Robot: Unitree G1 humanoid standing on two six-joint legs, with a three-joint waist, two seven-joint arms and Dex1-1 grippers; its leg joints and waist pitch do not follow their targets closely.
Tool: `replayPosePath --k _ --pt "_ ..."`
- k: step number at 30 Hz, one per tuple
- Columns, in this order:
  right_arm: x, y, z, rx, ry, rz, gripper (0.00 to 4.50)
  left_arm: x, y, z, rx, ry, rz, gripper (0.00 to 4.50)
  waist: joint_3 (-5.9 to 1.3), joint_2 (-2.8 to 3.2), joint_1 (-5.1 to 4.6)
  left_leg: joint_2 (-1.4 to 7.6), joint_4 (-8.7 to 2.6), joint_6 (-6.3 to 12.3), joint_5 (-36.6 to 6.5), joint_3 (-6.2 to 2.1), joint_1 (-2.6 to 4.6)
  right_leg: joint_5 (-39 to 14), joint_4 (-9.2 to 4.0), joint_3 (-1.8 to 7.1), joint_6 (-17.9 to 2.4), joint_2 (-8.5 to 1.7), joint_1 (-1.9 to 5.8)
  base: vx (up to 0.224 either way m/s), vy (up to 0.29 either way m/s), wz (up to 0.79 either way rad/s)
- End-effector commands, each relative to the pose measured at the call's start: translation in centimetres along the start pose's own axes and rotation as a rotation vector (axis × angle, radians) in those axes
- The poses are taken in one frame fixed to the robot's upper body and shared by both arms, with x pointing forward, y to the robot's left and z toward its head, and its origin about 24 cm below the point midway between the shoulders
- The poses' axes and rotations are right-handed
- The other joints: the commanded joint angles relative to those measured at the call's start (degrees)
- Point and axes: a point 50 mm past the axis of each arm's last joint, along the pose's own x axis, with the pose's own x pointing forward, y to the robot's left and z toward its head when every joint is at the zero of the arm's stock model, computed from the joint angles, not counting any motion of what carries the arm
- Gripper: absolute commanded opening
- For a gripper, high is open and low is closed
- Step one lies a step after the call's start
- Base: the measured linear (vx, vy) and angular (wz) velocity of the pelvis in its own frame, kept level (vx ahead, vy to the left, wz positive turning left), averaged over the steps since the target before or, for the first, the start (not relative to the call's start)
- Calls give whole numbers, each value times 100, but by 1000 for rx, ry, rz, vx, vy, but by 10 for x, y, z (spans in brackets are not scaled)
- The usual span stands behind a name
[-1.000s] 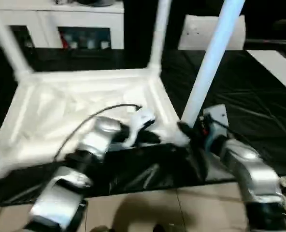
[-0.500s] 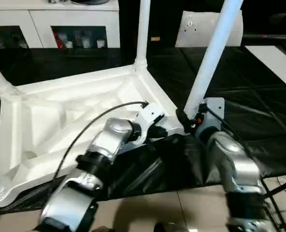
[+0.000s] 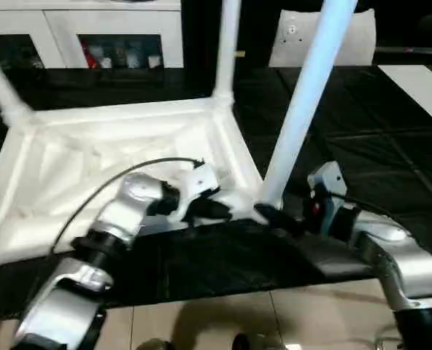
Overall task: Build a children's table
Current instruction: Rotate leg to tighten
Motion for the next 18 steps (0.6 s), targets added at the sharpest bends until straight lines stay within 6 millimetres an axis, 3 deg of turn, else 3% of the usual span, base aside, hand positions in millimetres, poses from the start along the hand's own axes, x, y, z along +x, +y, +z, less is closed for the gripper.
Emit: replayPosePath --k 1,4,5,11,12,14,18 --pt "-8 4 4 -58 8 138 444 2 -9 1 64 20 -160 0 -331 -24 19 557 -396 497 -717 -239 98 -1380 -381 386 -1205 -638 298 0 0 0" --pt "-13 5 4 -76 23 226 444 -2 -10 -1 82 41 -221 0 -332 -35 96 567 -396 535 -631 -232 97 -1165 -339 389 -1284 -652 298 0 0 0" --pt "-13 5 4 -82 26 243 419 -2 -11 -1 91 49 -239 0 -334 -35 103 567 -397 537 -614 -238 92 -1160 -336 388 -1291 -657 303 0 0 0" --pt "-14 5 1 -102 73 349 380 -7 -13 -4 143 102 -343 0 -336 -54 181 572 -384 487 -593 -213 95 -1335 -341 378 -1260 -651 312 0 0 0" --pt "-14 6 0 -102 79 384 371 -8 -12 -3 153 112 -359 0 -346 -90 190 579 -381 490 -570 -210 98 -1309 -332 378 -1260 -652 312 0 0 0" --pt "-14 6 0 -102 83 400 354 -9 -12 -3 156 115 -368 0 -351 -67 217 590 -377 491 -536 -215 94 -1271 -312 370 -1274 -659 311 0 0 0" --pt "-10 7 -2 -107 88 441 320 -9 -11 -1 175 128 -395 0 -359 -81 243 591 -372 493 -449 -215 92 -1099 -285 366 -1337 -666 316 0 0 0"
